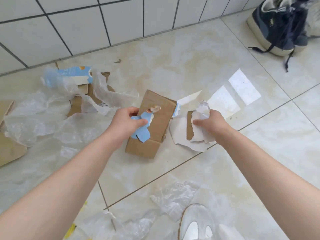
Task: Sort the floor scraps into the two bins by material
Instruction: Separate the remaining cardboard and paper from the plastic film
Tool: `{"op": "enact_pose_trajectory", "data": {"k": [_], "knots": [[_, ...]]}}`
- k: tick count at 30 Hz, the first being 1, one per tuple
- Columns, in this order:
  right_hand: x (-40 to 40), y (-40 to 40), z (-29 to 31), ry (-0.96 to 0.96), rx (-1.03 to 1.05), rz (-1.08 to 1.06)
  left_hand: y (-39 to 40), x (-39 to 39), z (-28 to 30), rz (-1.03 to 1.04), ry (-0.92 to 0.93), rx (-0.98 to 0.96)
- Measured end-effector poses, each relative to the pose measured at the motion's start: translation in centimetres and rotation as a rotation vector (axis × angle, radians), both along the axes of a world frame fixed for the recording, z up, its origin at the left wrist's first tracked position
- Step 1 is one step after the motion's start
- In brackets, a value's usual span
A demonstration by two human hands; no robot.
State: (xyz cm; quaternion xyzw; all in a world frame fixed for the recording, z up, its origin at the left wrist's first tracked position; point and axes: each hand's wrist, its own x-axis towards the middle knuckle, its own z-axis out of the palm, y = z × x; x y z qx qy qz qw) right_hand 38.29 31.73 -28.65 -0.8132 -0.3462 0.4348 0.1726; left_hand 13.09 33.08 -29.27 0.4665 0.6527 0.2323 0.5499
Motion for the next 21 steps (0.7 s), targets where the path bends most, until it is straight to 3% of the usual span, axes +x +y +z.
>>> {"op": "enact_pose_trajectory", "data": {"k": [4, 9, 13, 16, 21], "knots": [[0.7, 0.1, -0.2, -0.037, -0.051, 0.048, 3.3, 2.8, -1.1, -0.253, 0.149, 0.099], [1.9, -0.5, -1.0, -0.158, -0.195, 0.244, 6.7, 5.8, -1.7, -0.89, 0.645, 0.449], [2.9, -1.6, -2.0, -0.278, -0.278, 0.359, 8.1, 7.7, -2.5, -1.091, 0.791, 0.347], [2.9, -2.1, -2.5, -0.449, -0.281, 0.474, 7.7, 8.1, -3.9, -1.162, 0.839, 0.257], [2.1, -3.6, -2.8, -0.647, -0.224, 0.63, 6.0, 7.6, -4.6, -0.9, 0.757, 0.352]]}}
